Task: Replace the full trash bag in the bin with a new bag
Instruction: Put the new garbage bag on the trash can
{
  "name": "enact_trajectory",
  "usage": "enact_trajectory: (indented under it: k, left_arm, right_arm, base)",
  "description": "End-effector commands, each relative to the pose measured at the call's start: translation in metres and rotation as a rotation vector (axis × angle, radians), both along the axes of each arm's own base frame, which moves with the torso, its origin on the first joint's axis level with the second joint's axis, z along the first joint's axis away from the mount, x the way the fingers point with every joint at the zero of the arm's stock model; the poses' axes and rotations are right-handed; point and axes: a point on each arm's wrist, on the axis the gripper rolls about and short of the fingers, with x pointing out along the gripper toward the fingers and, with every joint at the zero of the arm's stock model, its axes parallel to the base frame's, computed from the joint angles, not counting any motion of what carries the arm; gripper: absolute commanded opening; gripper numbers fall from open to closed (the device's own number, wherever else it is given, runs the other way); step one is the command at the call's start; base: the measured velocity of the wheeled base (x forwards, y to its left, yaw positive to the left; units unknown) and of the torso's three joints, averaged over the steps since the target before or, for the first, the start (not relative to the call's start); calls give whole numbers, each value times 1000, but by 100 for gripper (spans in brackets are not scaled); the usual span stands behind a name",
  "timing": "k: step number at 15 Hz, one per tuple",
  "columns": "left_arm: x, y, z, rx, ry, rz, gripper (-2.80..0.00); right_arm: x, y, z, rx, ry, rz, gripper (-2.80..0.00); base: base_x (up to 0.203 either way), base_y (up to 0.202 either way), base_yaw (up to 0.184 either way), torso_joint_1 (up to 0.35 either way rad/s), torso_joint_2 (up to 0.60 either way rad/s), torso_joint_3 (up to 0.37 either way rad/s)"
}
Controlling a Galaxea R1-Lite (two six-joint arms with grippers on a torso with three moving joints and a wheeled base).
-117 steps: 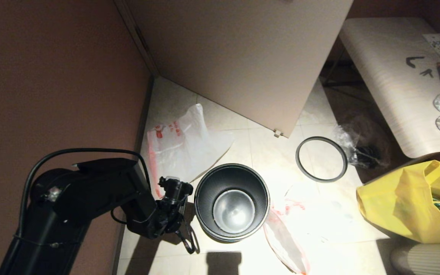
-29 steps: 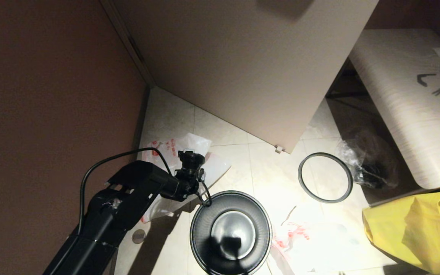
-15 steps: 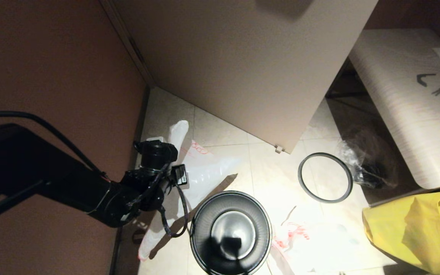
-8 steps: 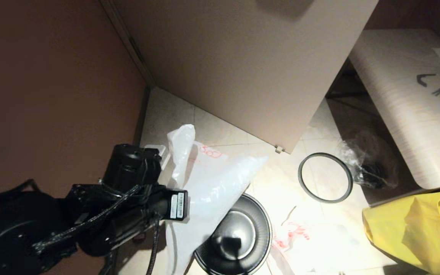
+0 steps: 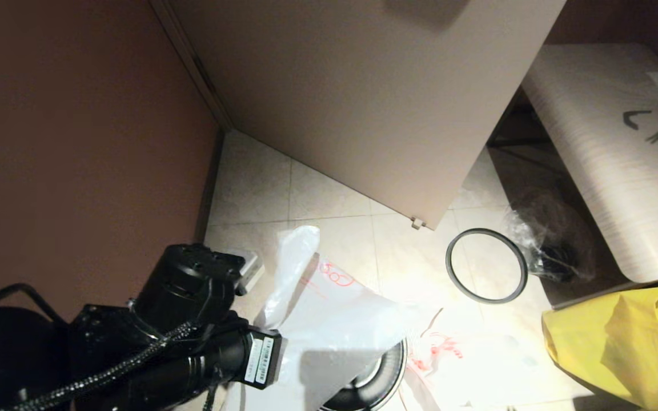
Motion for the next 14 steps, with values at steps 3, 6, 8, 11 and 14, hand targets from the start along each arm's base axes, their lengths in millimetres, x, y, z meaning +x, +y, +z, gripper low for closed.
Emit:
enact_trajectory:
  k: [3,6,8,11,14]
  left_arm:
    - [6,-33,-43,149,137,-68,-280]
    - [24,-67,-74,223,227,-46,-280]
    - [42,-92,-91,240,226,-21,-280]
    - [69,-129,-127,297,202,16,-280]
    - [92,-154,-172,370,164,66,-280]
  right_arm:
    - [0,0,0,0,1,0,-280]
    - [0,0,0,0,1,0,-280]
    - [0,0,0,0,1,0,-280]
    - [0,0,0,0,1,0,-280]
    - [0,0,0,0,1,0,-280]
  base:
    - [0,0,0,0,0,0]
    - [0,0,0,0,0,0]
    - [0,0,0,0,0,0]
    - [0,0,0,0,0,0]
    - [0,0,0,0,0,0]
